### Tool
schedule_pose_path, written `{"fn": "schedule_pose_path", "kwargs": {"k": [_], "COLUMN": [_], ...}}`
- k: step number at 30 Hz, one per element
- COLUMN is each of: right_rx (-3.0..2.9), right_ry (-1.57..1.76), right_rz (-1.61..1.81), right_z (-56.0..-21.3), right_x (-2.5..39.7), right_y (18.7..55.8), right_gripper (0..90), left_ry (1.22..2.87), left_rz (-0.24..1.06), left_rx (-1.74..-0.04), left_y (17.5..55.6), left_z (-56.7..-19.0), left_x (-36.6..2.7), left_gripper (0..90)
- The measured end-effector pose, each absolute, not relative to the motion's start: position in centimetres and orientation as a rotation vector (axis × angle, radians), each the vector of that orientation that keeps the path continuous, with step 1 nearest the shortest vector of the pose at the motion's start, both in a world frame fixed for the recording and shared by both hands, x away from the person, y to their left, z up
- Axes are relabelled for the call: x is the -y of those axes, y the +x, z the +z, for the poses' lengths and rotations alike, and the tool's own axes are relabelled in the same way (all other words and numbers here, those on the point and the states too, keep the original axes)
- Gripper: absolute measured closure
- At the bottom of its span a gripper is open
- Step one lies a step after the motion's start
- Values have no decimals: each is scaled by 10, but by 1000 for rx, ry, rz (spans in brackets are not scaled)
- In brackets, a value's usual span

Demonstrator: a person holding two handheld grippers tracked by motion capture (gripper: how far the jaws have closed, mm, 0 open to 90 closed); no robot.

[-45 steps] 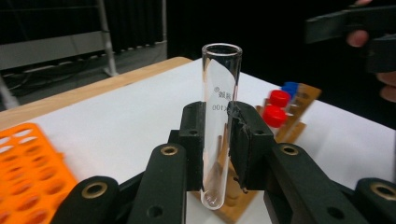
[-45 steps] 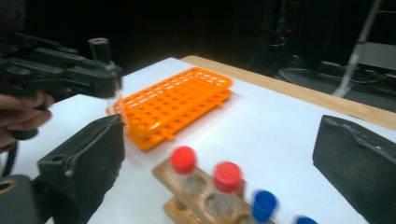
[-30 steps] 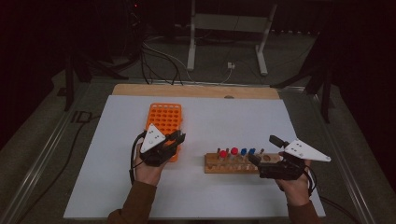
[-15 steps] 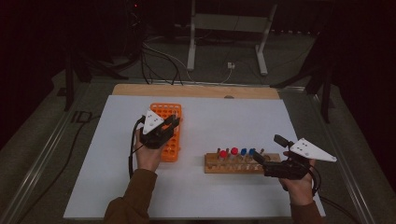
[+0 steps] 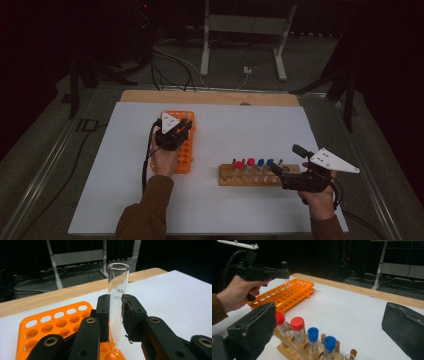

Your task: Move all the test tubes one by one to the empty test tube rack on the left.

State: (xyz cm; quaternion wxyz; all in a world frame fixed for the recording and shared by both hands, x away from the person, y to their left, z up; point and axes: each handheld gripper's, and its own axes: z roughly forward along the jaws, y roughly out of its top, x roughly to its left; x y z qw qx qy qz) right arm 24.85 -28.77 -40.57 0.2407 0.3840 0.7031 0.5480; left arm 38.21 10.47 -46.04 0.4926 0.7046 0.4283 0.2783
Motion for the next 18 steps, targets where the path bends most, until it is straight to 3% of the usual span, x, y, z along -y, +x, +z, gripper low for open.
{"fn": "schedule_pose_path", "kwargs": {"k": [8,18], "right_rx": [-1921,-1923], "right_ry": [1048,1042], "right_rz": [1508,1509], "right_z": [-406,-405], "right_x": [289,290], "right_y": [248,248], "right_gripper": [0,1], "left_ry": [1733,1856], "left_rz": [696,628], "left_rx": [-1091,-1155], "left_y": [394,398], "left_z": [-472,-475], "left_x": [-101,-103], "left_gripper": [762,759]}}
